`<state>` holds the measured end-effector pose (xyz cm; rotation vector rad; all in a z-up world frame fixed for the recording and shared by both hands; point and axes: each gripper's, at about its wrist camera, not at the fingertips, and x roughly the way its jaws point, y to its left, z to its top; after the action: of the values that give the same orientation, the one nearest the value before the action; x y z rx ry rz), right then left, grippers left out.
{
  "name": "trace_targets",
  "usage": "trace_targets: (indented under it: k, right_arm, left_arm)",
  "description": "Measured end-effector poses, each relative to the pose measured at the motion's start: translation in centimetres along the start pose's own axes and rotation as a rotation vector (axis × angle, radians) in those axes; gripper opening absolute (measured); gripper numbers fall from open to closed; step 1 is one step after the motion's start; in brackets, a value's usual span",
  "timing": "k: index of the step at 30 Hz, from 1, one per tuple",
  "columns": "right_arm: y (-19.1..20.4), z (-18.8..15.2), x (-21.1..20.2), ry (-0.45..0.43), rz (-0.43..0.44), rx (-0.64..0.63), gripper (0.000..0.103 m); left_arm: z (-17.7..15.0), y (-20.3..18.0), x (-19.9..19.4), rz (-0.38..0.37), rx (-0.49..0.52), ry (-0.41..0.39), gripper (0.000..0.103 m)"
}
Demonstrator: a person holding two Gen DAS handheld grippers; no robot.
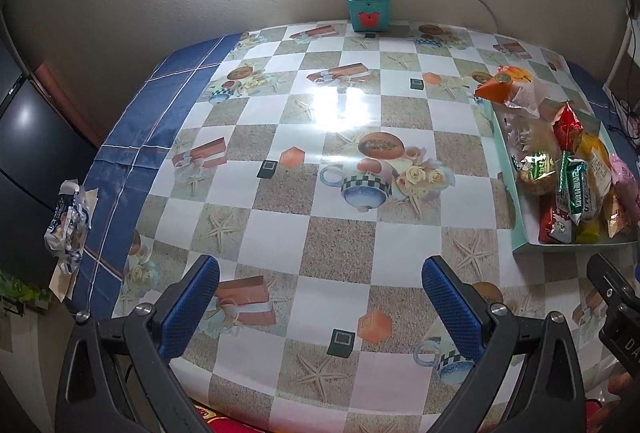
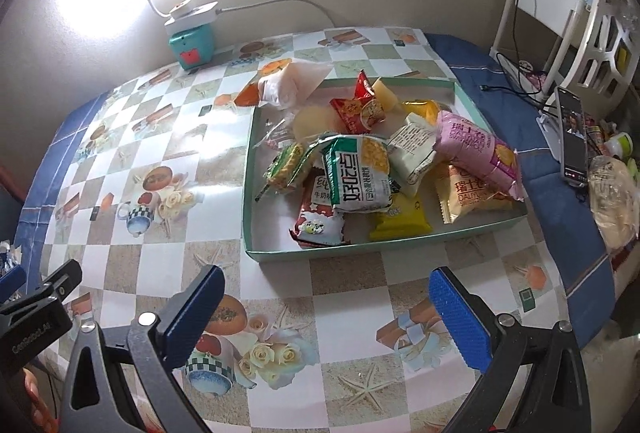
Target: Organize snacks
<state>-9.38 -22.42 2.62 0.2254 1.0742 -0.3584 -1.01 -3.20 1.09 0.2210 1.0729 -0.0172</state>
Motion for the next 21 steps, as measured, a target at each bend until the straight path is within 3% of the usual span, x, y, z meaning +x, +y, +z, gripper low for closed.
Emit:
trace_targets:
  k: [21]
  right_arm:
    - [1.3, 0.1, 0.8, 0.011, 0.034, -0.062, 0.103]
  left_arm:
    - [0.5, 0.6, 1.5, -0.017, 0.006, 0.031, 0.101]
